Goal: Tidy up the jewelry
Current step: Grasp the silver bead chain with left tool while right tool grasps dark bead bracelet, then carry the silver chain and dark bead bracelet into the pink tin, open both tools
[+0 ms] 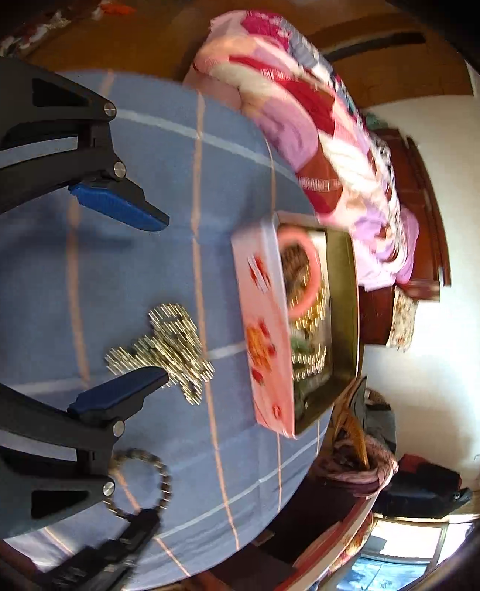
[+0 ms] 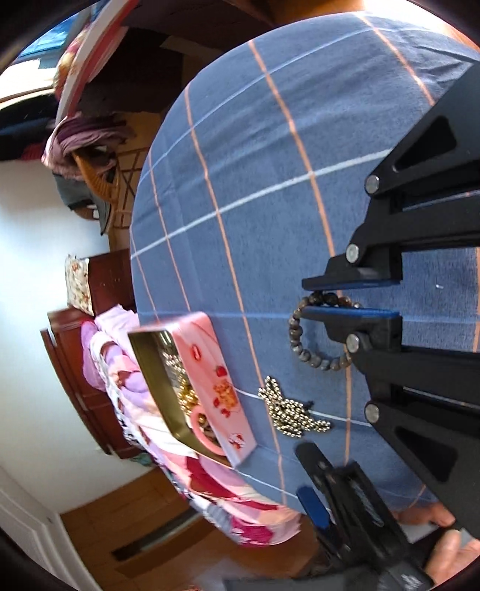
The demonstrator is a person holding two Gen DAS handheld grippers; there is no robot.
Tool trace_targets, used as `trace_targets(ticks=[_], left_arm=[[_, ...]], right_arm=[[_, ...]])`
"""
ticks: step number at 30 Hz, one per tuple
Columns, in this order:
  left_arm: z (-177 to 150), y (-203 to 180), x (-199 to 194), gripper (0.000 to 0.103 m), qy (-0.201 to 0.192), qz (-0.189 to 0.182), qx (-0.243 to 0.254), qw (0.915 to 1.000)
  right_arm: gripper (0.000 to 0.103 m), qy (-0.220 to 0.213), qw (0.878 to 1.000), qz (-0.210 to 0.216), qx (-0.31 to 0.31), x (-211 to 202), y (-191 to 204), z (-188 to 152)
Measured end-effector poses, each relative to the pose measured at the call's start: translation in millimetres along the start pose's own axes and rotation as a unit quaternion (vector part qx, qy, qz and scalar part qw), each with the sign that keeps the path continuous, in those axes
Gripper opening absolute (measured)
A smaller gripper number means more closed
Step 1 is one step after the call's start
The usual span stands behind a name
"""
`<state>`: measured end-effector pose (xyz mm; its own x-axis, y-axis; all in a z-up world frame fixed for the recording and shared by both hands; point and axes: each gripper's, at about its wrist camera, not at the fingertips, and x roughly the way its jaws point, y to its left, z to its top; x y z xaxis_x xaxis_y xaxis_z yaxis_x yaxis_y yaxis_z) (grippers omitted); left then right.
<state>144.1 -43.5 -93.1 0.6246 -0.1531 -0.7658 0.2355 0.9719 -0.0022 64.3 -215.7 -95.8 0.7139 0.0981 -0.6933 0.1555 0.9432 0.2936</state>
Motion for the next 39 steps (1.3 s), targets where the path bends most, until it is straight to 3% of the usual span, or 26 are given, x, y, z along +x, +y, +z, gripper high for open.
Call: trace_targets(ticks=[7,8,9,10,11,18,25,30,39], left_arm=[[7.5,-21.0,24.1,0.074,0.007,0.004,0.028,0.9996],[7.7,-19.9,22.3,0.062,0.008,-0.013,0.028,0.9995],[7.1,-19.7,20.8,0.045,0.006,-0.029,0.028,0.9992],[6.5,-21.3,18.0,0.035,0.002,-0.031,0.036,0.9989],[5.5,-23.5,17.6,0.02,0.0,-0.032,0.043,0.9986],[-5.5,-26.9,6.0,0.017,-0.001,-0.044,0.05,0.9978],[-26.3,-21.8,-46.3,0.015,-0.062,-0.061,0.045,0.9952],[-41.8,-2.5,-56.9,0.015,-0.058,-0.083,-0.001,0.9949],[-47.9,-2.3,-70.2,0.015,-0.069,-0.075,0.008,0.9948]], right_arm=[[0.011,0.019,1.0,0.005,0.013,7.8,-5.8,-1.3],[0.011,0.022,1.0,0.007,0.015,9.2,-5.6,-1.3],[0.011,0.023,1.0,0.008,0.017,9.8,-6.5,-1.1],[0.011,0.024,0.999,0.009,0.02,10.3,-7.8,-1.2],[0.011,0.025,0.999,0.01,0.021,10.4,-9.2,-1.3],[0.011,0.016,1.0,0.014,0.023,7.2,-10.4,-1.8],[0.011,-0.01,1.0,0.024,0.007,-2.6,-5.8,-2.5],[0.011,-0.025,0.999,0.035,0.005,-7.4,-4.9,-1.6],[0.011,-0.047,0.999,0.013,-0.018,-14.0,7.5,0.0]])
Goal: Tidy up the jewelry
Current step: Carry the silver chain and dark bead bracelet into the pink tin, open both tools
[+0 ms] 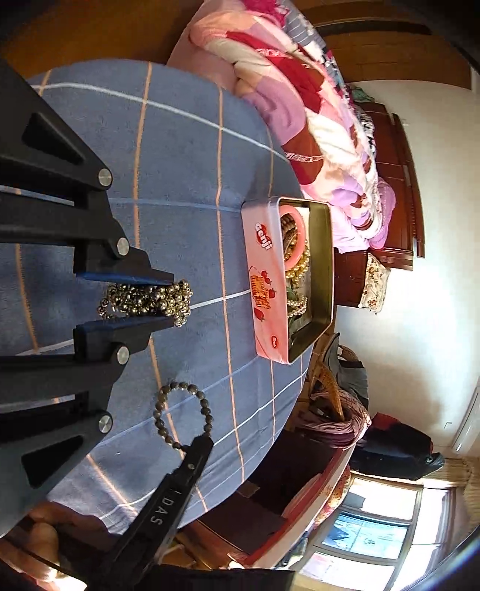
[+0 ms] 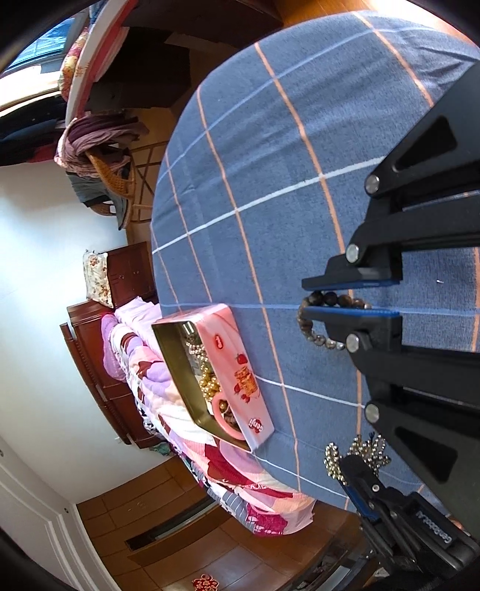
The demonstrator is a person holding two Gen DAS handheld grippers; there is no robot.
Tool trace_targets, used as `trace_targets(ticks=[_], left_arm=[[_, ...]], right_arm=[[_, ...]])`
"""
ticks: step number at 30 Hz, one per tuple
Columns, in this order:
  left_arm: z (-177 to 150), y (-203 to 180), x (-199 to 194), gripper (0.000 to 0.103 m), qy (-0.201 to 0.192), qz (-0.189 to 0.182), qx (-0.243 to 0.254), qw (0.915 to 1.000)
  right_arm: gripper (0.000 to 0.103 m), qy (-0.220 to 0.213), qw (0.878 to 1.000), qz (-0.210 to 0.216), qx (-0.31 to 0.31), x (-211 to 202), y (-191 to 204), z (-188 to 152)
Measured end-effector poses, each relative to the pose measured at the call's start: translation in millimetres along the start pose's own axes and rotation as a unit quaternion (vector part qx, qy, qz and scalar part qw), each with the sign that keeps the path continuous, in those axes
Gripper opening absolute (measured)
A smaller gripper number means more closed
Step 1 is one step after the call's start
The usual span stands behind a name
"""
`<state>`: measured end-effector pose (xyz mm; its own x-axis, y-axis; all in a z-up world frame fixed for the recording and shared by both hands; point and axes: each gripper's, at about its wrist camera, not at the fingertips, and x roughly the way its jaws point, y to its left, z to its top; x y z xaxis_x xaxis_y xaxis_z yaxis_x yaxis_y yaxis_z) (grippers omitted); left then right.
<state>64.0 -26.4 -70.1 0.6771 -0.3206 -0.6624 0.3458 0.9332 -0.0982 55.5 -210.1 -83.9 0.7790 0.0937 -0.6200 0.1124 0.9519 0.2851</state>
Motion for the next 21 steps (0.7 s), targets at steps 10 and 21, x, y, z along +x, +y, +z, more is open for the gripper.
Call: trace_targets(ticks=[10,21], left_arm=[[5.2,9.6,-13.3,0.015,-0.022,0.0,-0.011,0.9997],[9.6,12.0,-17.1,0.015,-0.036,-0.011,-0.019,0.9991]], right_arm=[[0.011,-0.038,0.999,0.035,-0.011,-33.1,22.1,19.9],[0.011,-0.063,0.993,0.096,0.005,-48.4,33.3,42.3]])
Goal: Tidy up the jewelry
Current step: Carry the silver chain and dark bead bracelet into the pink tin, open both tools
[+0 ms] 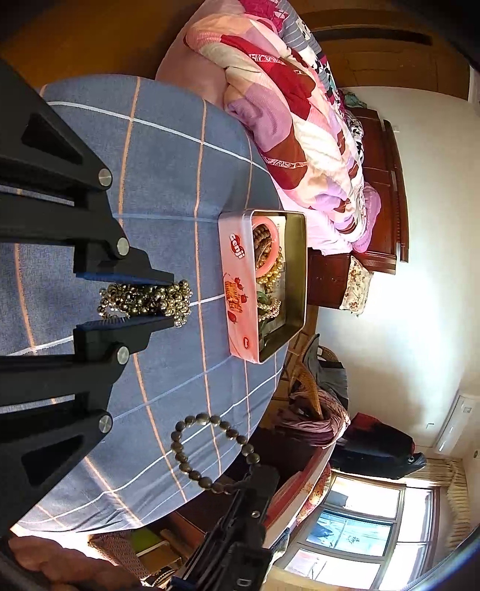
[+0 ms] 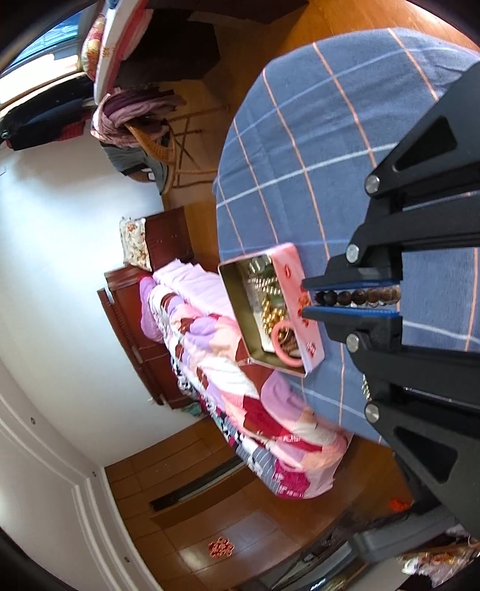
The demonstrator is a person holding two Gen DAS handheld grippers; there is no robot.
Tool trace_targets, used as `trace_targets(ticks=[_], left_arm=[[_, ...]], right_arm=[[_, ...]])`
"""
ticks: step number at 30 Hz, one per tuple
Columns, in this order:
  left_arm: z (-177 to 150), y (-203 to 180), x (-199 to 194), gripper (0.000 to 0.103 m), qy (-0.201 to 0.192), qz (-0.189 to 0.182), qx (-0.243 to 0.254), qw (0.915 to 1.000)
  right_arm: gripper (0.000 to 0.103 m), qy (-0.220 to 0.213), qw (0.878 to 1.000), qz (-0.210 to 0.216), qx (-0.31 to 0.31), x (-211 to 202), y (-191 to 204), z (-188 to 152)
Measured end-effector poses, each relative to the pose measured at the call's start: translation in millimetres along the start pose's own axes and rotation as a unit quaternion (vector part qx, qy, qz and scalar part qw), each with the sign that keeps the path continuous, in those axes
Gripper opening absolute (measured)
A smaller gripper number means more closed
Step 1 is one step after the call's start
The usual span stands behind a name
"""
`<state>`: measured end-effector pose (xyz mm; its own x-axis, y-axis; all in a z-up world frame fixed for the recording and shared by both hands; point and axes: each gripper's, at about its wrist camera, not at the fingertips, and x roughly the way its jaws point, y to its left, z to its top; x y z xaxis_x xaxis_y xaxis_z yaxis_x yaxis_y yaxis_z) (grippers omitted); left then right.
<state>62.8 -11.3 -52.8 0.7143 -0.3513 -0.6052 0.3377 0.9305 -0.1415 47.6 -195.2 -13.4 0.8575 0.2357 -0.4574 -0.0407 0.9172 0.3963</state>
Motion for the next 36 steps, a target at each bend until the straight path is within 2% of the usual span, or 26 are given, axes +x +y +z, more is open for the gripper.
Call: trace_targets(ticks=[10,20,36], left_arm=[[4.1,3.1,2.4,0.015,-0.004,-0.005,-0.005,1.0],[16.4,-0.6,15.9,0.015,-0.004,0.003,0.01,0.9999],[78.8,14.4,50.4,0.015,-0.042,-0.013,-0.006,0.999]], right_arm=[[0.011,-0.002,1.0,0.002,-0.011,4.5,7.4,1.4],[0.011,0.0,1.0,-0.005,-0.023,17.5,10.7,8.8],[0.011,-0.023,0.999,0.016,-0.039,57.8,26.0,58.2]])
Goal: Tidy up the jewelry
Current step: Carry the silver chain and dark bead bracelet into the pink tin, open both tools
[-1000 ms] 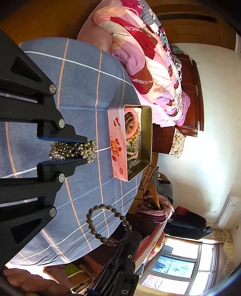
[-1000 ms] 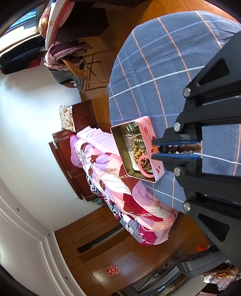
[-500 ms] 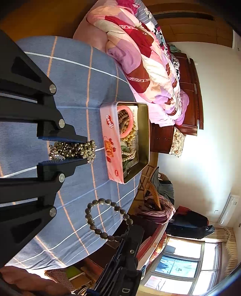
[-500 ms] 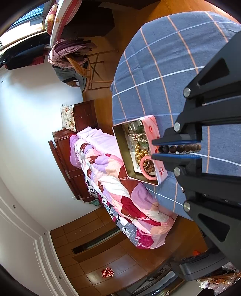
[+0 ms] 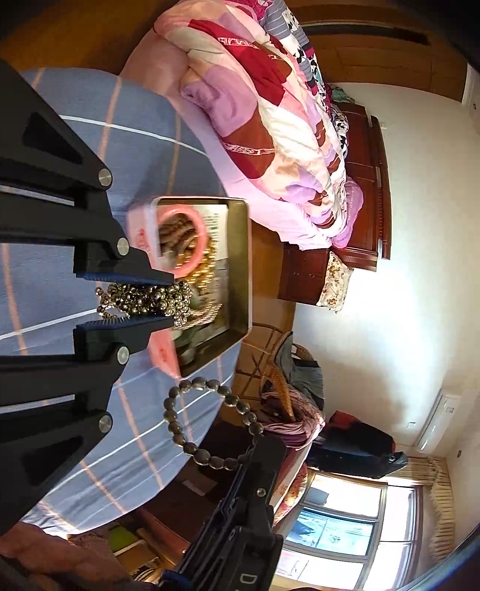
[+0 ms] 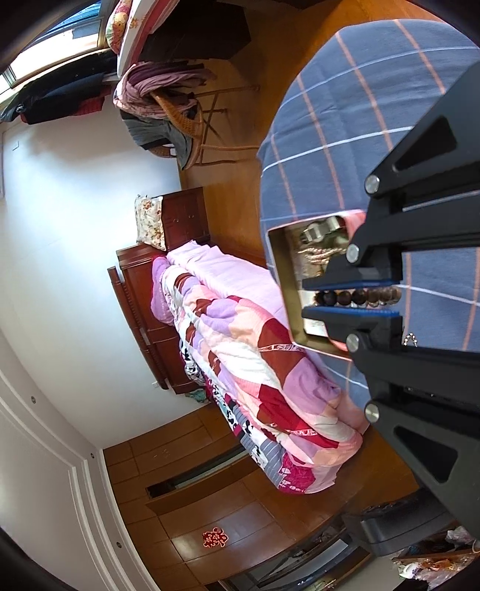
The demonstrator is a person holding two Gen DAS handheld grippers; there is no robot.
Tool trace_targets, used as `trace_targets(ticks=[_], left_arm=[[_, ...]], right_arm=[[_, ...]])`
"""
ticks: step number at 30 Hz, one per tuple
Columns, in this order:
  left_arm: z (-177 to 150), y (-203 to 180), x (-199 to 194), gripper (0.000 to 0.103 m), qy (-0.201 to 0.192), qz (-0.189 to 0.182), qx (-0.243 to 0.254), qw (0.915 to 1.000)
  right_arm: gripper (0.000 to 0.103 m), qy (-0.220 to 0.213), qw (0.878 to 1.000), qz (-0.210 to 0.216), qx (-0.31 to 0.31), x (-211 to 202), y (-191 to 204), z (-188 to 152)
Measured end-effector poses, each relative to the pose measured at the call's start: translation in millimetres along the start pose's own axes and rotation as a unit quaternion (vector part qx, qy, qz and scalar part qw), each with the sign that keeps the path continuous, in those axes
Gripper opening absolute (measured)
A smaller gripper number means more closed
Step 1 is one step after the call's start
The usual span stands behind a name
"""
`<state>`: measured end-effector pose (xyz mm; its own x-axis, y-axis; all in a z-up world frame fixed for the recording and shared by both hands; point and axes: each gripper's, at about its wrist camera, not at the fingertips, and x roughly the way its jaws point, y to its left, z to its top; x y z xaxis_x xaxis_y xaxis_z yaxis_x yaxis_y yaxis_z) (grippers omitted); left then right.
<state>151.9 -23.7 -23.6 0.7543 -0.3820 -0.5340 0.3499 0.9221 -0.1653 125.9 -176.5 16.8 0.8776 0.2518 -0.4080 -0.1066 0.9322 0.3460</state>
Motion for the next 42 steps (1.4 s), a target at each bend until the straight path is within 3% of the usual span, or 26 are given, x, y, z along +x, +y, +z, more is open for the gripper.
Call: trace_targets(ticks=[13,28,42], left_arm=[[44.6,16.0,66.6,0.015,-0.01,0.022,-0.014,0.9996],[46.3,20.8,113.9,0.015,0.025,0.058,-0.009,0.998],[33.5,27.4,136.3,0.015,0.057,0.091,-0.002,0.9942]], right_arm=[[0.011,0.001,1.0,0.005,0.018,66.4,-9.4,22.3],[0.011,0.044,0.997,0.012,0.06,114.9,-30.9,21.4],[0.011,0.096,0.993,-0.018,0.062,150.5,-53.3,-0.3]])
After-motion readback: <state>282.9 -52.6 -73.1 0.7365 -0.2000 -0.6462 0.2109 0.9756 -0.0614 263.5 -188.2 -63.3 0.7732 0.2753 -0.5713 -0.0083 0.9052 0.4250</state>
